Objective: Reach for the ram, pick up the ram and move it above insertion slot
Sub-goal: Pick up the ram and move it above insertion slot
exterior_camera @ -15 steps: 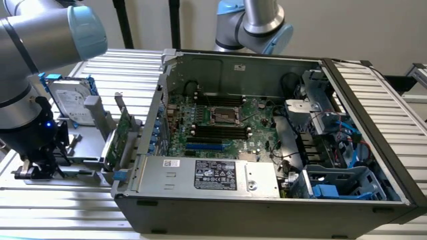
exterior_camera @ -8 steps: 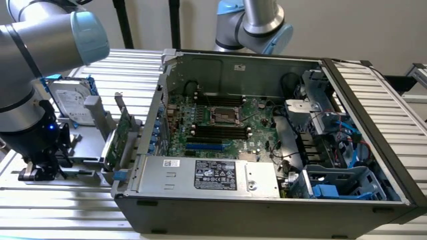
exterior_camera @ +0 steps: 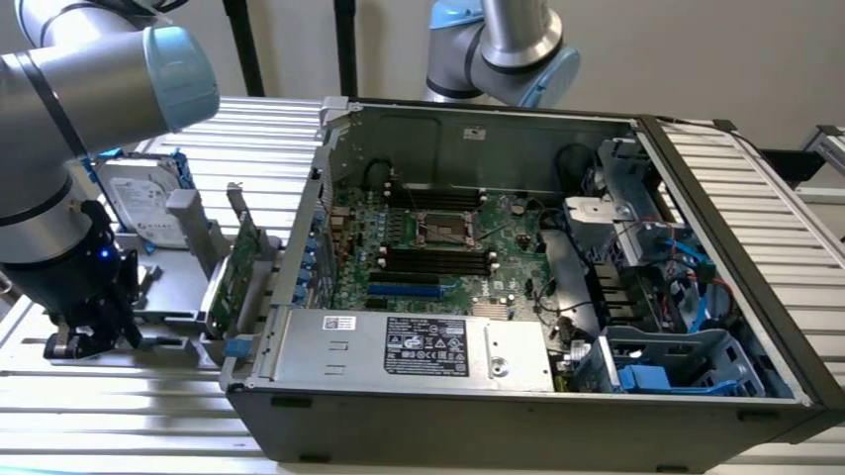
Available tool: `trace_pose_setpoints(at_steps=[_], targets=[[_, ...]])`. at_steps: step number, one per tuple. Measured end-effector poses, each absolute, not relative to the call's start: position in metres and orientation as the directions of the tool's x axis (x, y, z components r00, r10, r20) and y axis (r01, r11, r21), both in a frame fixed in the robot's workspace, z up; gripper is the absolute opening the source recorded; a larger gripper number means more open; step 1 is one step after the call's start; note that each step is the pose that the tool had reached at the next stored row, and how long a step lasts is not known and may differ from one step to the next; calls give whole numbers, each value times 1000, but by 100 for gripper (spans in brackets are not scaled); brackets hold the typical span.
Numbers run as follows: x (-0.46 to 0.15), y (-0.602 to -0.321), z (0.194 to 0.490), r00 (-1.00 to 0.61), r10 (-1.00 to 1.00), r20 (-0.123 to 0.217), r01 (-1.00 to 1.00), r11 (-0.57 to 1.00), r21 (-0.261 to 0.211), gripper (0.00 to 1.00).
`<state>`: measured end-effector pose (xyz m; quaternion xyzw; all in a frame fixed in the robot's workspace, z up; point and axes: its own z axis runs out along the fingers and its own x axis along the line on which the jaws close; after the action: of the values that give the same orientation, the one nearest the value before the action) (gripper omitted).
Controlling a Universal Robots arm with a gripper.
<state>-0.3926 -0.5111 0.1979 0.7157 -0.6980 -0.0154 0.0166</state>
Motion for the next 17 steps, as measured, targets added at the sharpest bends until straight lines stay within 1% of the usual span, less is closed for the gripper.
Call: trace_pose_setpoints(at_steps=[1, 2, 17], targets=[[-393, -511, 198, 25, -1000, 1, -999, -25, 46, 22], [-393, -511, 198, 25, -1000, 1, -999, -25, 46, 13], [-392, -511, 198, 11, -1000, 1, -999, -11, 46, 13]])
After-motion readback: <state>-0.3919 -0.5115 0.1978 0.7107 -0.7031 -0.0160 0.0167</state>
